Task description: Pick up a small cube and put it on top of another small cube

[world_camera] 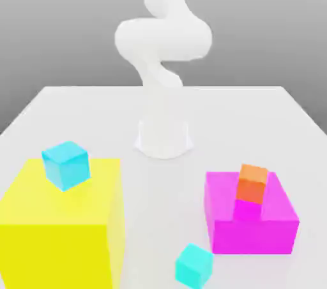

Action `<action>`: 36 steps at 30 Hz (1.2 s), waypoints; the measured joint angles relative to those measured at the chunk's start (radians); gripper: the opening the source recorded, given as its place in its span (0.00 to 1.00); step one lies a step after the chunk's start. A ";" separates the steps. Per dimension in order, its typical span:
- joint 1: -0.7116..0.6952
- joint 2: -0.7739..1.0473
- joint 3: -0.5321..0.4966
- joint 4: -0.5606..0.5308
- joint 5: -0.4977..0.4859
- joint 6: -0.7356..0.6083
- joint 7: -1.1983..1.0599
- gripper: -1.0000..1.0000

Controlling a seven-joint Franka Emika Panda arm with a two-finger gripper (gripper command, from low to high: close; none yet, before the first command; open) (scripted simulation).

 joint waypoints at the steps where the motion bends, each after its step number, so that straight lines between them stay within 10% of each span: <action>1: -0.016 0.039 0.019 -0.007 -0.009 0.015 0.033 0.50; 14: -0.142 0.516 0.182 -0.094 -0.154 0.199 0.456 0.50; 31: -0.052 1.110 0.127 -0.148 -0.213 0.520 0.809 0.50; 32: -0.043 1.129 0.117 -0.144 -0.223 0.534 0.816 0.00; 36: -0.043 1.129 0.117 -0.144 -0.223 0.536 0.817 0.00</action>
